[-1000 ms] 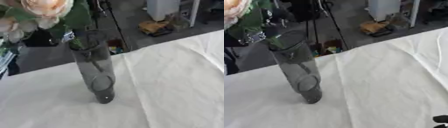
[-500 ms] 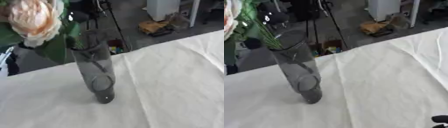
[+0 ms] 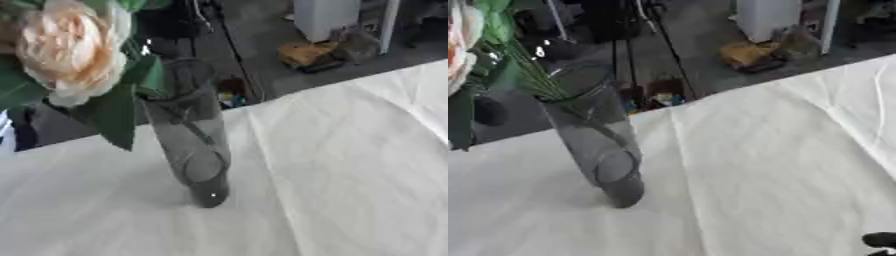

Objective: Arrange flowers into the vase.

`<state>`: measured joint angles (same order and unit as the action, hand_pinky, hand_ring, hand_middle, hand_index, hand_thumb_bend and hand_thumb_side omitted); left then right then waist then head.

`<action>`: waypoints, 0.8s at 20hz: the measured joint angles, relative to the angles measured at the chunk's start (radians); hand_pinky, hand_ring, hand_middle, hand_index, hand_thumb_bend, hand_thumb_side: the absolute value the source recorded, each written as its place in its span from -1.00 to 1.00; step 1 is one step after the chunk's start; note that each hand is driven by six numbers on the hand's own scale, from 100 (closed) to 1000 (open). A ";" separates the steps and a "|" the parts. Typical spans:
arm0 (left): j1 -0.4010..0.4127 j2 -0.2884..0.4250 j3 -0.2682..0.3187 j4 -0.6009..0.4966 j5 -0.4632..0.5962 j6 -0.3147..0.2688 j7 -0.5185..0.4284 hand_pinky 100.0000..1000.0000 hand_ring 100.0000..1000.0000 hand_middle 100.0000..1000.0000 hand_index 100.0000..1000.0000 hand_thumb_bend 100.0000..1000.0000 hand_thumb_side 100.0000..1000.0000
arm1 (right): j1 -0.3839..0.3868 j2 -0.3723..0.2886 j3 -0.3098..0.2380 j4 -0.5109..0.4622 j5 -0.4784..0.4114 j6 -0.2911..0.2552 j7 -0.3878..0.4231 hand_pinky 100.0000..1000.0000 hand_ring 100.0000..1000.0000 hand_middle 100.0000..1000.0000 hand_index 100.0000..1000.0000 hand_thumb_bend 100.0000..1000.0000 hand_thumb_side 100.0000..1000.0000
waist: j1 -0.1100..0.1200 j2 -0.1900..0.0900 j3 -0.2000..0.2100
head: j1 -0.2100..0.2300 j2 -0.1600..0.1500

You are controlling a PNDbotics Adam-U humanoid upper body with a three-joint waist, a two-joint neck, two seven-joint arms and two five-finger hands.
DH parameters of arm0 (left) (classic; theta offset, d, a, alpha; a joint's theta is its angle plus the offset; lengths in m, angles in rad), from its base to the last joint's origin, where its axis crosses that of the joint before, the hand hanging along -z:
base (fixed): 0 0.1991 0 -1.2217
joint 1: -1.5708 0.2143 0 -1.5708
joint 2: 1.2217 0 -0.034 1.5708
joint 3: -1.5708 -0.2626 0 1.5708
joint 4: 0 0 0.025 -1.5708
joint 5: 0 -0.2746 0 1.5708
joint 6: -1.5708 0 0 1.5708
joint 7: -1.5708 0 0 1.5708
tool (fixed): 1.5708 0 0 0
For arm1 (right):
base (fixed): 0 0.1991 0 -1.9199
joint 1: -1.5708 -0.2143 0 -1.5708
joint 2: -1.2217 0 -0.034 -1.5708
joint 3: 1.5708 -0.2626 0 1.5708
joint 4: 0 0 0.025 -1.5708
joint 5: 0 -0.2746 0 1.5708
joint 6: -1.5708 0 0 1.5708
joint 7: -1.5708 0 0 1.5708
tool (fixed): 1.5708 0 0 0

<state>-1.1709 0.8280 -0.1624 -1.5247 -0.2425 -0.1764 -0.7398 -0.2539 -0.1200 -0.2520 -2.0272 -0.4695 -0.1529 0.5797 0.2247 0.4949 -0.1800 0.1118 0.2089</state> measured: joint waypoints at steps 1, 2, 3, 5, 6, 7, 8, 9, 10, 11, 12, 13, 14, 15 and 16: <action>0.000 0.000 0.002 0.000 -0.005 0.001 -0.001 1.00 1.00 1.00 1.00 0.76 0.96 | 0.000 0.000 0.000 0.000 0.001 0.001 0.000 0.15 0.46 -0.18 0.49 -1.00 0.58 | 0.000 0.000 0.000 | 0.000 0.000; 0.000 0.002 0.002 0.000 -0.009 0.002 -0.002 1.00 1.00 1.00 1.00 0.72 0.99 | 0.000 0.000 0.000 0.000 0.002 0.003 0.001 0.15 0.46 -0.18 0.49 -1.00 0.58 | 0.000 0.000 0.000 | 0.000 -0.001; 0.000 0.005 0.003 0.000 -0.014 0.004 -0.001 1.00 1.00 1.00 1.00 0.70 1.00 | 0.000 0.000 0.000 0.000 0.002 0.004 0.001 0.15 0.46 -0.18 0.49 -1.00 0.58 | 0.000 0.000 0.001 | 0.000 -0.001; 0.001 0.008 0.007 0.000 -0.021 0.008 0.003 1.00 1.00 1.00 1.00 0.68 1.00 | 0.000 0.000 0.000 0.000 0.003 0.005 0.002 0.15 0.46 -0.18 0.49 -1.00 0.58 | 0.000 0.000 0.001 | 0.000 -0.001; 0.002 0.008 0.008 0.000 -0.025 0.012 0.005 1.00 1.00 1.00 1.00 0.67 1.00 | 0.000 0.000 0.000 0.000 0.004 0.006 0.003 0.15 0.46 -0.18 0.49 -1.00 0.58 | 0.000 0.001 0.001 | 0.000 -0.001; 0.002 0.009 0.009 0.000 -0.030 0.016 0.009 1.00 1.00 1.00 1.00 0.66 0.99 | 0.000 0.000 0.000 0.000 0.005 0.006 0.003 0.15 0.46 -0.18 0.49 -1.00 0.57 | 0.000 0.001 0.001 | 0.000 -0.001; 0.003 0.009 0.010 0.000 -0.037 0.019 0.013 1.00 1.00 1.00 1.00 0.66 0.98 | 0.000 0.000 0.000 0.000 0.006 0.007 0.004 0.15 0.46 -0.18 0.49 -1.00 0.57 | -0.001 0.002 0.001 | 0.000 -0.001; 0.004 0.009 0.013 -0.001 -0.044 0.022 0.017 1.00 1.00 1.00 1.00 0.65 0.98 | 0.000 0.000 0.000 0.000 0.007 0.008 0.005 0.16 0.47 -0.18 0.49 -1.00 0.57 | -0.001 0.002 0.001 | 0.000 -0.001; 0.005 0.009 0.014 -0.001 -0.051 0.024 0.023 1.00 1.00 1.00 1.00 0.64 0.96 | 0.000 0.000 0.000 0.000 0.008 0.008 0.005 0.16 0.47 -0.18 0.49 -1.00 0.57 | -0.001 0.003 0.001 | 0.000 -0.001; 0.007 0.010 0.014 -0.003 -0.058 0.025 0.028 1.00 1.00 1.00 1.00 0.62 0.93 | 0.000 0.000 0.000 0.000 0.009 0.009 0.006 0.16 0.47 -0.18 0.49 -1.00 0.57 | -0.001 0.003 0.001 | 0.000 -0.001; 0.008 0.014 0.014 -0.005 -0.066 0.024 0.033 1.00 1.00 1.00 1.00 0.62 0.93 | 0.000 0.000 0.000 -0.001 0.010 0.009 0.006 0.16 0.47 -0.18 0.49 -1.00 0.57 | -0.001 0.003 0.001 | 0.000 -0.001; 0.008 0.017 0.015 -0.006 -0.073 0.024 0.037 1.00 1.00 1.00 1.00 0.62 0.93 | 0.000 0.000 0.000 -0.001 0.011 0.009 0.006 0.16 0.47 -0.18 0.49 -1.00 0.57 | -0.001 0.003 0.001 | 0.000 -0.001; 0.008 0.018 0.016 -0.007 -0.079 0.023 0.041 1.00 1.00 1.00 1.00 0.62 0.92 | 0.000 0.000 0.000 -0.001 0.011 0.010 0.007 0.16 0.47 -0.18 0.49 -1.00 0.57 | -0.001 0.003 0.001 | 0.000 -0.001; 0.009 0.018 0.018 -0.007 -0.084 0.022 0.043 1.00 1.00 1.00 1.00 0.61 0.91 | 0.000 0.000 0.000 -0.001 0.011 0.010 0.007 0.16 0.47 -0.18 0.49 -1.00 0.57 | -0.001 0.003 0.001 | 0.000 -0.001; 0.009 0.019 0.020 -0.007 -0.089 0.022 0.045 1.00 1.00 1.00 1.00 0.61 0.90 | 0.000 0.000 0.000 -0.001 0.012 0.010 0.007 0.16 0.47 -0.18 0.49 -1.00 0.57 | -0.001 0.003 0.001 | 0.000 -0.001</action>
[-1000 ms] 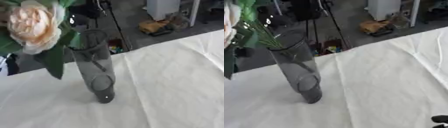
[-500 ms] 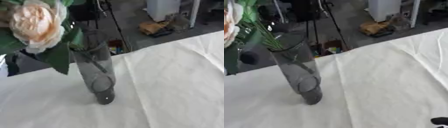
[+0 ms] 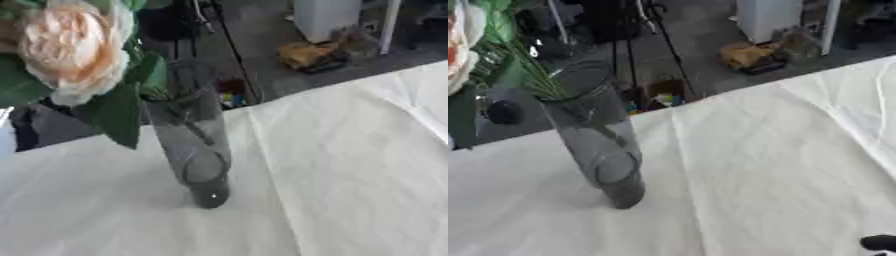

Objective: Arrange flowers into the vase.

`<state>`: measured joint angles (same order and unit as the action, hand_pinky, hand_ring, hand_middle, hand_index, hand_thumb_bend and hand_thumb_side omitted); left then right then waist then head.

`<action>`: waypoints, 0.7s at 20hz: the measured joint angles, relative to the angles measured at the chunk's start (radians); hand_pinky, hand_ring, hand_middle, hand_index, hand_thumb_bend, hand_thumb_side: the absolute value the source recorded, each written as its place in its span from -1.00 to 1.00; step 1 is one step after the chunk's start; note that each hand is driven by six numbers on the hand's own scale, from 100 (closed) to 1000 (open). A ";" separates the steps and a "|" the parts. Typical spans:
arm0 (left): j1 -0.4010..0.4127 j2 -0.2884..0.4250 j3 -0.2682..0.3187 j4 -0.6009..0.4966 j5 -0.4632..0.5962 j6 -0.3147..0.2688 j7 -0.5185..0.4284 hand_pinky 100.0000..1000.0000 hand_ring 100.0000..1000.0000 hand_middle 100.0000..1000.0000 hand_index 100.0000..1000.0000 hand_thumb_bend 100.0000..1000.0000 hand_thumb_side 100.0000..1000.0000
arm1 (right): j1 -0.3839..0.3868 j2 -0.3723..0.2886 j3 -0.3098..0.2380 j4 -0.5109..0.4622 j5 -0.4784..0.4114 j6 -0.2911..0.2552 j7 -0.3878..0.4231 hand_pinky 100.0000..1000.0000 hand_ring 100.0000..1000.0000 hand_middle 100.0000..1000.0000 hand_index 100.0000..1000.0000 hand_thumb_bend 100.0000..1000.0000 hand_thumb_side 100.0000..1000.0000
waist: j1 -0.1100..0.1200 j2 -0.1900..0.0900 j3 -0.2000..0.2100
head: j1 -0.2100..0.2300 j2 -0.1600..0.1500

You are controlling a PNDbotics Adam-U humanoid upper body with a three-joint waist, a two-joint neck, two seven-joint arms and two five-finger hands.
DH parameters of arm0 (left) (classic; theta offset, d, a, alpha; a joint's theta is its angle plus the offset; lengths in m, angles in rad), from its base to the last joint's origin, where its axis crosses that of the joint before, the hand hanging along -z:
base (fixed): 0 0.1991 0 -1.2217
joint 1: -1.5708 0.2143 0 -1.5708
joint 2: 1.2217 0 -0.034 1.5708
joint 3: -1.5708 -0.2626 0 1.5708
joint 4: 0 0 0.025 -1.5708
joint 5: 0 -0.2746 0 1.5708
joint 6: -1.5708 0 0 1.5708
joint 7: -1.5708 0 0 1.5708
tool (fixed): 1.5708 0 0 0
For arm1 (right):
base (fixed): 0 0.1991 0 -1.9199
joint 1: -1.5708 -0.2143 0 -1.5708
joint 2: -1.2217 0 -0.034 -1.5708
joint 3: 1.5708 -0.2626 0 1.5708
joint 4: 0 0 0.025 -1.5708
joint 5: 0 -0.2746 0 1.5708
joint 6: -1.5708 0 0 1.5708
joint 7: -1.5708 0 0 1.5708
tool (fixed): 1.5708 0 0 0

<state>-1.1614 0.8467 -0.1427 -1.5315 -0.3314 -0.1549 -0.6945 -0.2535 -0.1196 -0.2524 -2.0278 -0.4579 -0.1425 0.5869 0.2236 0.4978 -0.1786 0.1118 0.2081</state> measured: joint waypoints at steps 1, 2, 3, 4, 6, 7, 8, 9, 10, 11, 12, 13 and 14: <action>0.001 0.003 0.001 0.000 -0.005 0.000 0.002 1.00 1.00 1.00 1.00 0.61 0.89 | 0.000 0.000 0.000 0.000 0.000 0.000 0.000 0.16 0.47 -0.18 0.49 -1.00 0.56 | 0.000 0.000 0.000 | 0.000 0.000; 0.003 0.006 0.001 0.000 -0.010 0.000 0.004 1.00 1.00 1.00 1.00 0.61 0.89 | 0.000 0.000 0.000 0.000 0.000 0.000 0.000 0.16 0.47 -0.18 0.49 -1.00 0.56 | 0.000 0.000 0.000 | 0.000 0.000; 0.006 0.009 0.004 0.000 -0.016 0.000 0.005 1.00 1.00 1.00 1.00 0.62 0.89 | 0.000 0.000 0.000 0.000 0.000 0.000 0.000 0.16 0.47 -0.18 0.50 -1.00 0.56 | 0.000 0.000 0.000 | 0.000 0.000; 0.011 0.011 0.006 0.000 -0.023 0.000 0.006 1.00 1.00 1.00 1.00 0.62 0.89 | 0.000 0.000 0.000 0.000 0.000 0.000 0.000 0.16 0.47 -0.18 0.50 -1.00 0.56 | 0.000 0.000 0.000 | 0.000 0.000; 0.021 0.018 0.011 0.001 -0.040 -0.001 0.008 1.00 1.00 1.00 1.00 0.62 0.88 | 0.000 0.000 -0.001 0.000 0.000 0.000 0.000 0.16 0.47 -0.18 0.50 -1.00 0.56 | 0.000 0.000 0.000 | 0.000 0.000; 0.027 0.021 0.014 0.001 -0.048 0.000 0.010 1.00 1.00 1.00 1.00 0.60 0.85 | 0.000 0.000 -0.001 0.000 0.000 0.000 0.000 0.16 0.47 -0.18 0.50 -1.00 0.56 | 0.000 0.000 0.000 | 0.000 0.000; 0.033 0.025 0.017 0.002 -0.056 0.000 0.012 1.00 1.00 1.00 1.00 0.62 0.88 | 0.000 0.001 -0.002 0.000 0.000 0.000 0.000 0.16 0.47 -0.18 0.50 -1.00 0.56 | 0.000 0.000 0.001 | 0.000 0.000; 0.039 0.027 0.020 0.004 -0.062 0.000 0.013 1.00 1.00 1.00 1.00 0.63 0.88 | 0.000 0.001 -0.003 0.000 0.000 0.000 0.000 0.16 0.47 -0.18 0.50 -1.00 0.56 | 0.000 0.000 0.001 | 0.000 0.000; 0.045 0.030 0.022 0.007 -0.068 0.000 0.014 1.00 1.00 1.00 1.00 0.63 0.88 | 0.000 0.001 -0.003 0.000 0.000 0.000 -0.001 0.16 0.47 -0.18 0.50 -1.00 0.56 | -0.001 0.000 0.001 | 0.000 0.000; 0.050 0.034 0.025 0.008 -0.073 0.000 0.014 1.00 1.00 1.00 1.00 0.62 0.87 | 0.000 0.001 -0.004 0.000 0.000 0.000 -0.001 0.16 0.47 -0.18 0.50 -1.00 0.56 | -0.001 0.001 0.001 | 0.000 0.000; 0.056 0.037 0.027 0.010 -0.078 0.000 0.015 1.00 1.00 1.00 1.00 0.62 0.87 | 0.000 0.001 -0.005 0.000 0.000 0.000 -0.001 0.16 0.47 -0.18 0.50 -1.00 0.56 | -0.001 0.001 0.002 | 0.000 0.000; 0.063 0.042 0.031 0.012 -0.083 0.000 0.015 1.00 1.00 1.00 1.00 0.62 0.88 | 0.000 0.001 -0.005 0.000 0.000 0.000 -0.001 0.16 0.47 -0.18 0.50 -1.00 0.56 | -0.001 0.001 0.002 | 0.000 0.000; 0.070 0.047 0.034 0.013 -0.085 0.000 0.015 1.00 1.00 1.00 1.00 0.62 0.88 | 0.000 0.001 -0.006 0.000 0.000 0.000 -0.002 0.16 0.47 -0.18 0.50 -1.00 0.56 | -0.001 0.001 0.002 | 0.000 0.000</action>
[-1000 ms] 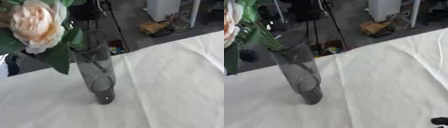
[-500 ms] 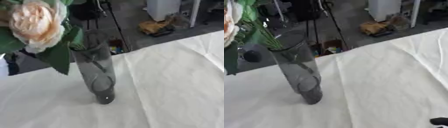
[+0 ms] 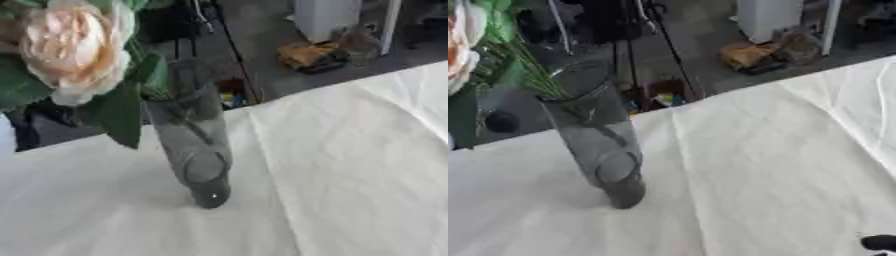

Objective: Arrange flowers into the vase.

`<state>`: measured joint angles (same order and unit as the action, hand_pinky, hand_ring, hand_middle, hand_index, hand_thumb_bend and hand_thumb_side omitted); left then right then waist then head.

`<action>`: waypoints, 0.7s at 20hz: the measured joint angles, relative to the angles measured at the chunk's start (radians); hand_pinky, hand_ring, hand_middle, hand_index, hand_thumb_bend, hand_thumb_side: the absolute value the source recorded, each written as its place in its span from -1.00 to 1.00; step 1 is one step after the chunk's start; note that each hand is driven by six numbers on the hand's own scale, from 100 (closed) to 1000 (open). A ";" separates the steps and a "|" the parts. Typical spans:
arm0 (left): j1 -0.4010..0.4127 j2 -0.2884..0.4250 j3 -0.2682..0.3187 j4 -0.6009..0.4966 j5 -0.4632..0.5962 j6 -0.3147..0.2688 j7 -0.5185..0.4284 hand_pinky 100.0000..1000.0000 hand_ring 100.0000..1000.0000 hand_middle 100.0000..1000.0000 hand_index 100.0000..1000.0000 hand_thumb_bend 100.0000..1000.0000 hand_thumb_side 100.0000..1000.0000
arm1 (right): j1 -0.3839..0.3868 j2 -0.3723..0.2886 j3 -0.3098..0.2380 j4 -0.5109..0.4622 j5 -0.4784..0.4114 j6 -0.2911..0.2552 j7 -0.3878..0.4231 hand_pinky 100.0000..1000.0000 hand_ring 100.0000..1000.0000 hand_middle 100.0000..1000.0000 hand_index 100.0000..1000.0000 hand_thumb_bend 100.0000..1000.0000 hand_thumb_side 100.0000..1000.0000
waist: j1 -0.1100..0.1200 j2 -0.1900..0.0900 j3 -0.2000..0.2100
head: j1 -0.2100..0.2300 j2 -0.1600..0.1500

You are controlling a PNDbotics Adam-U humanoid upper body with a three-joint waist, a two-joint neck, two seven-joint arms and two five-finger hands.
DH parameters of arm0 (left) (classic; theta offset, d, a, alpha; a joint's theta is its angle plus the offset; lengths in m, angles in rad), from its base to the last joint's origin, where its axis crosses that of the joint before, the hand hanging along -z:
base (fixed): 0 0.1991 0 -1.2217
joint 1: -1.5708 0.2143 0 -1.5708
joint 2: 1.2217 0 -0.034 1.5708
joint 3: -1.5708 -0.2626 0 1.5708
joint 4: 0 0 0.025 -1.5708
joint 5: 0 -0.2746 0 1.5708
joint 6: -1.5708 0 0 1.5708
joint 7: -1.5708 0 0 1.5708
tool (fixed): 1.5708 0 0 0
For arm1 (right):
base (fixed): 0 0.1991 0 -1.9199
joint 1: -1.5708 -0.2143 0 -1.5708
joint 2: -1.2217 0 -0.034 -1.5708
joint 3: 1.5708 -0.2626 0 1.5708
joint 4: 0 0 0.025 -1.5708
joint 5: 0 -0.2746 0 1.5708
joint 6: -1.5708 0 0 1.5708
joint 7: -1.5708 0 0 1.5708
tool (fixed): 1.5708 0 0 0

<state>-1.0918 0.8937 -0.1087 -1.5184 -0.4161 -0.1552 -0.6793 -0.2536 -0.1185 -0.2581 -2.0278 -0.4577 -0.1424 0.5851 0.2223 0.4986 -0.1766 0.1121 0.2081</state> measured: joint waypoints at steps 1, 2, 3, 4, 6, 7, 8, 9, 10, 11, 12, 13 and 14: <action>0.008 0.005 0.004 0.000 0.000 0.000 0.000 1.00 1.00 1.00 1.00 0.60 0.89 | 0.000 0.000 0.000 0.000 0.000 0.000 -0.001 0.16 0.47 -0.18 0.50 -1.00 0.56 | 0.000 0.000 0.000 | 0.000 0.000; 0.017 0.008 0.009 0.000 0.000 0.000 0.000 1.00 1.00 1.00 1.00 0.60 0.89 | 0.000 0.000 0.000 0.000 0.000 0.000 -0.002 0.16 0.47 -0.18 0.50 -1.00 0.56 | 0.000 0.000 0.000 | 0.000 0.000; 0.027 0.014 0.013 0.001 0.002 0.000 0.000 1.00 1.00 1.00 1.00 0.60 0.90 | 0.000 0.000 0.000 0.000 0.000 0.000 -0.003 0.16 0.47 -0.18 0.50 -1.00 0.56 | 0.000 0.000 0.000 | 0.000 0.000; 0.038 0.019 0.019 0.002 0.005 0.000 0.000 1.00 1.00 1.00 1.00 0.60 0.90 | 0.000 0.000 0.000 0.000 0.000 0.000 -0.003 0.16 0.47 -0.18 0.50 -1.00 0.56 | 0.000 0.000 0.001 | 0.000 0.000; 0.062 0.031 0.030 0.007 0.019 0.000 -0.001 1.00 1.00 1.00 1.00 0.61 0.91 | 0.000 0.000 -0.001 0.000 0.000 0.001 -0.005 0.16 0.47 -0.18 0.49 -1.00 0.56 | 0.000 0.000 0.002 | 0.000 0.001; 0.076 0.037 0.037 0.008 0.028 0.001 -0.001 1.00 1.00 1.00 1.00 0.62 0.92 | 0.000 0.000 -0.003 0.000 0.000 0.002 -0.006 0.16 0.47 -0.18 0.49 -1.00 0.56 | 0.000 -0.001 0.003 | 0.000 0.001; 0.091 0.043 0.045 0.009 0.039 0.001 -0.001 1.00 1.00 1.00 1.00 0.61 0.92 | 0.000 0.000 -0.004 0.000 0.000 0.002 -0.007 0.16 0.47 -0.18 0.49 -1.00 0.56 | 0.000 -0.002 0.004 | 0.000 0.001; 0.107 0.050 0.051 0.009 0.050 0.001 0.000 1.00 1.00 1.00 1.00 0.62 0.92 | 0.000 0.000 -0.005 0.000 0.000 0.001 -0.008 0.15 0.46 -0.18 0.49 -1.00 0.56 | 0.000 -0.002 0.004 | 0.000 0.001; 0.123 0.059 0.058 0.009 0.061 0.000 0.002 1.00 1.00 1.00 1.00 0.62 0.92 | 0.000 0.000 -0.006 0.000 0.000 0.000 -0.009 0.15 0.46 -0.18 0.49 -1.00 0.56 | 0.000 -0.003 0.005 | 0.000 0.002; 0.139 0.069 0.065 0.007 0.071 0.000 0.006 1.00 1.00 1.00 1.00 0.62 0.92 | 0.000 0.000 -0.006 0.000 -0.001 -0.001 -0.011 0.15 0.46 -0.18 0.49 -1.00 0.56 | 0.000 -0.004 0.005 | 0.001 0.002; 0.154 0.077 0.072 0.004 0.082 0.000 0.009 1.00 1.00 1.00 1.00 0.62 0.92 | 0.000 0.000 -0.006 0.000 -0.001 -0.001 -0.012 0.15 0.46 -0.18 0.49 -1.00 0.55 | 0.000 -0.004 0.005 | 0.002 0.002; 0.170 0.086 0.079 -0.001 0.092 0.000 0.012 1.00 1.00 1.00 1.00 0.62 0.92 | 0.001 0.000 -0.006 0.000 -0.002 -0.001 -0.013 0.15 0.46 -0.18 0.49 -1.00 0.55 | 0.000 -0.005 0.006 | 0.003 0.002; 0.185 0.094 0.085 -0.007 0.102 -0.001 0.015 1.00 1.00 1.00 1.00 0.62 0.92 | 0.002 0.000 -0.006 0.000 -0.002 -0.001 -0.015 0.15 0.46 -0.18 0.49 -1.00 0.55 | 0.000 -0.006 0.007 | 0.004 0.002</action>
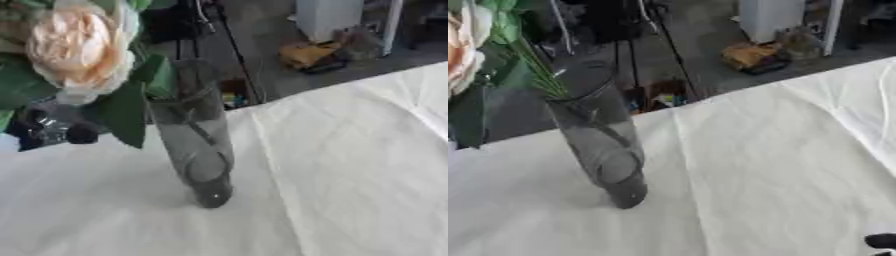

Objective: Arrange flowers into the vase.

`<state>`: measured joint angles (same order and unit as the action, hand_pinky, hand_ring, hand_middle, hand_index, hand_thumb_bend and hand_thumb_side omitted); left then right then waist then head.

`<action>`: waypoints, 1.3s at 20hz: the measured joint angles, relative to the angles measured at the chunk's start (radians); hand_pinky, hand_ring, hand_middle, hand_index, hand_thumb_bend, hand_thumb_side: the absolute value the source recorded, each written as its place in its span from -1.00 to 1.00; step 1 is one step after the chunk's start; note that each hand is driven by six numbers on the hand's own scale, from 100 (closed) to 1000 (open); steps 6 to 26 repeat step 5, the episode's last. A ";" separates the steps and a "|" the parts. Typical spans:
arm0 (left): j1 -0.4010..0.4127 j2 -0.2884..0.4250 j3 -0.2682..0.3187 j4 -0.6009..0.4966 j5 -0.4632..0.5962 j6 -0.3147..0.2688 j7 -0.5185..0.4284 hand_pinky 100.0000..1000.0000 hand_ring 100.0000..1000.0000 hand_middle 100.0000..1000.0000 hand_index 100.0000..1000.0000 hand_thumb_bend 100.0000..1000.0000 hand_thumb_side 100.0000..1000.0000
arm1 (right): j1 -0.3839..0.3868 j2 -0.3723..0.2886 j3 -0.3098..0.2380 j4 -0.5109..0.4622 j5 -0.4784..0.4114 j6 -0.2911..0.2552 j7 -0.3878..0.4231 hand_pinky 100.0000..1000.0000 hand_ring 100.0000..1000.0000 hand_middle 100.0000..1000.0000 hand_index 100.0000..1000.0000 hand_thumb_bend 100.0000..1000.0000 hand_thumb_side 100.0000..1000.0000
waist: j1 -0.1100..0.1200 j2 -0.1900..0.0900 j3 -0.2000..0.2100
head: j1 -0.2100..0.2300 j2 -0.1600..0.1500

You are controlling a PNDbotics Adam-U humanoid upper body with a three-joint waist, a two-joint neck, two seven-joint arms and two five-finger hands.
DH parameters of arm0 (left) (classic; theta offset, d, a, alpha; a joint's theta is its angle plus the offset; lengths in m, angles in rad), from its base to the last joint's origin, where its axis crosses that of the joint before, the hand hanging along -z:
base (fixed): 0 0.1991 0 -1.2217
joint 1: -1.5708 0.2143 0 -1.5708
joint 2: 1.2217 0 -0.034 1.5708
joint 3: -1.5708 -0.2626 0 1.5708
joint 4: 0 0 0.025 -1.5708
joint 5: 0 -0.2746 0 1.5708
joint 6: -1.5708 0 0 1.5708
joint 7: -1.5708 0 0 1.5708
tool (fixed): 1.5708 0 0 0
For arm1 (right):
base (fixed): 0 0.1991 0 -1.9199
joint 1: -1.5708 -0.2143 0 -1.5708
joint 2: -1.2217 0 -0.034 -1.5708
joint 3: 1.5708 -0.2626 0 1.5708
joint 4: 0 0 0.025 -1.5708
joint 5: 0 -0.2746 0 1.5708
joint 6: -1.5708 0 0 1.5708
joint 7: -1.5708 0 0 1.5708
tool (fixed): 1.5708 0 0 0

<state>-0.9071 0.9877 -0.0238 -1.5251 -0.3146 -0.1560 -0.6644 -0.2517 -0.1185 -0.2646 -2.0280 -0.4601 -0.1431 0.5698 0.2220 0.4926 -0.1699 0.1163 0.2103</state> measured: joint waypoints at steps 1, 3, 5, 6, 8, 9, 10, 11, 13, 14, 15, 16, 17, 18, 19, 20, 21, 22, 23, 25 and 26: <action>0.015 0.009 0.006 -0.006 0.008 0.000 0.004 1.00 1.00 1.00 1.00 0.62 0.92 | 0.001 0.000 0.000 0.000 -0.001 0.000 -0.001 0.15 0.46 -0.18 0.49 -1.00 0.55 | 0.000 -0.001 0.001 | 0.001 0.000; 0.046 0.024 0.017 -0.020 0.023 0.000 0.011 1.00 1.00 1.00 1.00 0.67 0.90 | 0.002 -0.001 -0.001 0.000 -0.005 -0.001 -0.003 0.15 0.46 -0.18 0.49 -1.00 0.55 | 0.000 -0.002 0.002 | 0.003 0.001; 0.080 0.037 0.027 -0.038 0.036 -0.002 0.018 1.00 1.00 1.00 1.00 0.64 0.93 | 0.002 -0.001 -0.003 0.000 -0.009 -0.002 -0.004 0.15 0.46 -0.18 0.49 -1.00 0.55 | 0.000 -0.004 0.004 | 0.005 0.006; 0.080 0.037 0.027 -0.038 0.036 -0.002 0.018 1.00 1.00 1.00 1.00 0.64 0.93 | 0.002 -0.001 -0.003 0.000 -0.009 -0.002 -0.004 0.15 0.46 -0.18 0.49 -1.00 0.55 | 0.000 -0.004 0.004 | 0.005 0.006; 0.080 0.037 0.027 -0.038 0.036 -0.002 0.018 1.00 1.00 1.00 1.00 0.64 0.93 | 0.002 -0.001 -0.003 0.000 -0.009 -0.002 -0.004 0.15 0.46 -0.18 0.49 -1.00 0.55 | 0.000 -0.004 0.004 | 0.005 0.006; 0.080 0.037 0.027 -0.038 0.036 -0.002 0.018 1.00 1.00 1.00 1.00 0.64 0.93 | 0.002 -0.001 -0.003 0.000 -0.009 -0.002 -0.004 0.15 0.46 -0.18 0.49 -1.00 0.55 | 0.000 -0.004 0.004 | 0.005 0.006; 0.080 0.037 0.027 -0.038 0.036 -0.002 0.018 1.00 1.00 1.00 1.00 0.64 0.93 | 0.002 -0.001 -0.003 0.000 -0.009 -0.002 -0.004 0.15 0.46 -0.18 0.49 -1.00 0.55 | 0.000 -0.004 0.004 | 0.005 0.006; 0.080 0.037 0.027 -0.038 0.036 -0.002 0.018 1.00 1.00 1.00 1.00 0.64 0.93 | 0.002 -0.001 -0.003 0.000 -0.009 -0.002 -0.004 0.15 0.46 -0.18 0.49 -1.00 0.55 | 0.000 -0.004 0.004 | 0.005 0.006; 0.080 0.037 0.027 -0.038 0.036 -0.002 0.018 1.00 1.00 1.00 1.00 0.64 0.93 | 0.002 -0.001 -0.003 0.000 -0.009 -0.002 -0.004 0.15 0.46 -0.18 0.49 -1.00 0.55 | 0.000 -0.004 0.004 | 0.005 0.006; 0.080 0.037 0.027 -0.038 0.036 -0.002 0.018 1.00 1.00 1.00 1.00 0.64 0.93 | 0.002 -0.001 -0.003 0.000 -0.009 -0.002 -0.004 0.15 0.46 -0.18 0.49 -1.00 0.55 | 0.000 -0.004 0.004 | 0.005 0.006; 0.080 0.037 0.027 -0.038 0.036 -0.002 0.018 1.00 1.00 1.00 1.00 0.64 0.93 | 0.002 -0.001 -0.003 0.000 -0.009 -0.002 -0.004 0.15 0.46 -0.18 0.49 -1.00 0.55 | 0.000 -0.004 0.004 | 0.005 0.006; 0.080 0.037 0.027 -0.038 0.036 -0.002 0.018 1.00 1.00 1.00 1.00 0.64 0.93 | 0.002 -0.001 -0.003 0.000 -0.009 -0.002 -0.004 0.15 0.46 -0.18 0.49 -1.00 0.55 | 0.000 -0.004 0.004 | 0.005 0.006; 0.080 0.037 0.027 -0.038 0.036 -0.002 0.018 1.00 1.00 1.00 1.00 0.64 0.93 | 0.002 -0.001 -0.003 0.000 -0.009 -0.002 -0.004 0.15 0.46 -0.18 0.49 -1.00 0.55 | 0.000 -0.004 0.004 | 0.005 0.006; 0.080 0.037 0.027 -0.038 0.036 -0.002 0.018 1.00 1.00 1.00 1.00 0.64 0.93 | 0.002 -0.001 -0.003 0.000 -0.009 -0.002 -0.004 0.15 0.46 -0.18 0.49 -1.00 0.55 | 0.000 -0.004 0.004 | 0.005 0.006; 0.080 0.037 0.027 -0.038 0.036 -0.002 0.018 1.00 1.00 1.00 1.00 0.64 0.93 | 0.002 -0.001 -0.003 0.000 -0.009 -0.002 -0.004 0.15 0.46 -0.18 0.49 -1.00 0.55 | 0.000 -0.004 0.004 | 0.005 0.006; 0.080 0.037 0.027 -0.038 0.036 -0.002 0.018 1.00 1.00 1.00 1.00 0.64 0.93 | 0.002 -0.001 -0.003 0.000 -0.009 -0.002 -0.004 0.15 0.46 -0.18 0.49 -1.00 0.55 | 0.000 -0.004 0.004 | 0.005 0.006; 0.080 0.037 0.027 -0.038 0.036 -0.002 0.018 1.00 1.00 1.00 1.00 0.64 0.93 | 0.002 -0.001 -0.003 0.000 -0.009 -0.002 -0.004 0.15 0.46 -0.18 0.49 -1.00 0.55 | 0.000 -0.004 0.004 | 0.005 0.006; 0.080 0.037 0.027 -0.038 0.036 -0.002 0.018 1.00 1.00 1.00 1.00 0.64 0.93 | 0.002 -0.001 -0.003 0.000 -0.009 -0.002 -0.004 0.15 0.46 -0.18 0.49 -1.00 0.55 | 0.000 -0.004 0.004 | 0.005 0.006; 0.080 0.037 0.027 -0.038 0.036 -0.002 0.018 1.00 1.00 1.00 1.00 0.64 0.93 | 0.002 -0.001 -0.003 0.000 -0.009 -0.002 -0.004 0.15 0.46 -0.18 0.49 -1.00 0.55 | 0.000 -0.004 0.004 | 0.005 0.006; 0.080 0.037 0.027 -0.038 0.036 -0.002 0.018 1.00 1.00 1.00 1.00 0.64 0.93 | 0.002 -0.001 -0.003 0.000 -0.009 -0.002 -0.004 0.15 0.46 -0.18 0.49 -1.00 0.55 | 0.000 -0.004 0.004 | 0.005 0.006; 0.080 0.037 0.027 -0.038 0.036 -0.002 0.018 1.00 1.00 1.00 1.00 0.64 0.93 | 0.002 -0.001 -0.003 0.000 -0.009 -0.002 -0.004 0.15 0.46 -0.18 0.49 -1.00 0.55 | 0.000 -0.004 0.004 | 0.005 0.006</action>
